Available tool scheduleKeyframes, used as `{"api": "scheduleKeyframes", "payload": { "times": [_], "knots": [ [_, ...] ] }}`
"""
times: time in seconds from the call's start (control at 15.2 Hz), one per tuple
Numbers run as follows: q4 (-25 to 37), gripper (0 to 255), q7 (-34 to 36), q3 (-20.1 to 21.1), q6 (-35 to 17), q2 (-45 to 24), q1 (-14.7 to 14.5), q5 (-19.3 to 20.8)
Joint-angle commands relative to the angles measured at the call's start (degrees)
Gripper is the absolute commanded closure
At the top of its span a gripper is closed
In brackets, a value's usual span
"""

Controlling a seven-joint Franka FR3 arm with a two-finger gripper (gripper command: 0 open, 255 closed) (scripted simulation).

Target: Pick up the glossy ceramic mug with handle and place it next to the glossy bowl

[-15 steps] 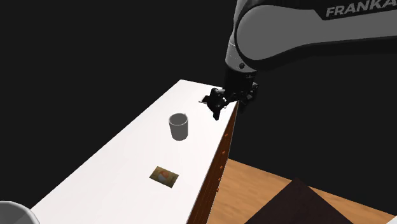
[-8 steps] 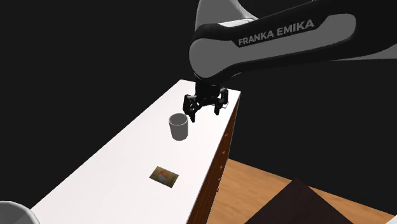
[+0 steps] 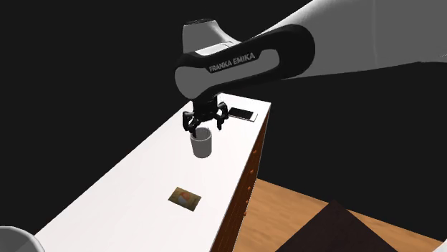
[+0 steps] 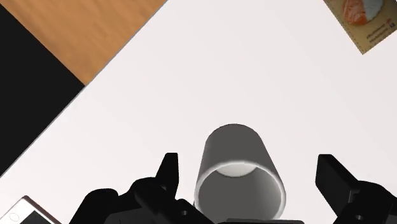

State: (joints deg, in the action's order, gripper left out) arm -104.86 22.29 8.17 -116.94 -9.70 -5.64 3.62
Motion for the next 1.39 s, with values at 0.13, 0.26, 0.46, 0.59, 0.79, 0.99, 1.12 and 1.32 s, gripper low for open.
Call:
{"api": "scheduleKeyframes", "payload": {
  "times": [0.13,0.26,0.46,0.59,0.79,0.99,1.12,1.32],
  "knots": [
    [8.88,0,2.05,0.08,0.47,-9.46,-1.43,2.39],
    [14.54,0,2.88,-0.05,1.57,-14.54,-2.35,3.47],
    [19.03,0,3.42,-0.3,2.07,-18.94,-3.15,4.26],
    [18.23,0,3.5,-0.37,0.79,-19.43,-3.12,4.37],
    [17.22,0,3.62,-0.49,-1.07,-20.29,-3.08,4.55],
    [16.73,0,3.69,-0.55,-2.04,-20.76,-3.06,4.65],
    [16.74,0,3.69,-0.55,-2.03,-20.76,-3.06,4.65],
    [16.74,0,3.69,-0.55,-2.03,-20.77,-3.06,4.65]
  ]
}}
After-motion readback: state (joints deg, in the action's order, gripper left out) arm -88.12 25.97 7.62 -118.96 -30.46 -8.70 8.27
